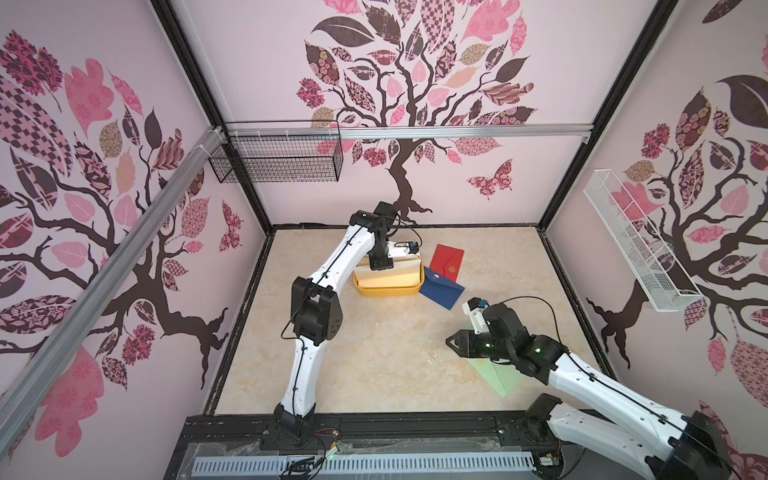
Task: Put the sealed envelopes into the storage box
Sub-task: Place the envelope in the storage box, then pick up the envelope from the center of the board.
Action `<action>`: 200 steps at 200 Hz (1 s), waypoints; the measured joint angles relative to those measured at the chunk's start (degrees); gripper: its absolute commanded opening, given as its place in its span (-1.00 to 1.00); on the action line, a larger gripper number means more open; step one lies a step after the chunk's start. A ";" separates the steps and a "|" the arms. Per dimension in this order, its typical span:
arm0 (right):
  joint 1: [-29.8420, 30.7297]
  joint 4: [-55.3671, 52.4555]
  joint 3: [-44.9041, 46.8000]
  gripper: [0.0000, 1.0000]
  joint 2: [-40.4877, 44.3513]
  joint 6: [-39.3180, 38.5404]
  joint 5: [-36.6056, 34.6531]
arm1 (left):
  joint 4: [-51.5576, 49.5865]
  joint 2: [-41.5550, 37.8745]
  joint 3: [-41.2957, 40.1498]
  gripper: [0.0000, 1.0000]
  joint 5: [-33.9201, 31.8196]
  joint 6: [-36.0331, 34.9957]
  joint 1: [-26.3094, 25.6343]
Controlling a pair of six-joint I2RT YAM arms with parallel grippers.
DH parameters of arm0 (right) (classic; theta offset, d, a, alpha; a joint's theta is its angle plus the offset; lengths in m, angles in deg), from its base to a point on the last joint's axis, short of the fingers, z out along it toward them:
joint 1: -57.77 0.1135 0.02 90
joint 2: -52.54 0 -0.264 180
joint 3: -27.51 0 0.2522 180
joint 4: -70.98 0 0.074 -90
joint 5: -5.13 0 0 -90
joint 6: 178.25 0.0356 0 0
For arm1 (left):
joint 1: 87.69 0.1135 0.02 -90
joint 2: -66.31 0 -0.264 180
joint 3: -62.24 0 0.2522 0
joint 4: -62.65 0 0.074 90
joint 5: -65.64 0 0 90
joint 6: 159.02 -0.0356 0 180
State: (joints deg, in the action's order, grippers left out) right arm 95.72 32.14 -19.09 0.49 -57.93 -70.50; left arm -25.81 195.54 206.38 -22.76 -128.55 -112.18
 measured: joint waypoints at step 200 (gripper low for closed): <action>-0.35 -2.05 -2.91 -0.19 -3.72 -2.93 -2.64 | 35.17 -6.71 -11.26 0.49 -16.50 8.04 -0.15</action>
State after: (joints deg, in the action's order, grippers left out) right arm 95.37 30.08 -21.99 -3.23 -60.86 -73.14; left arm 9.36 188.83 195.13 -39.26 -120.50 -112.34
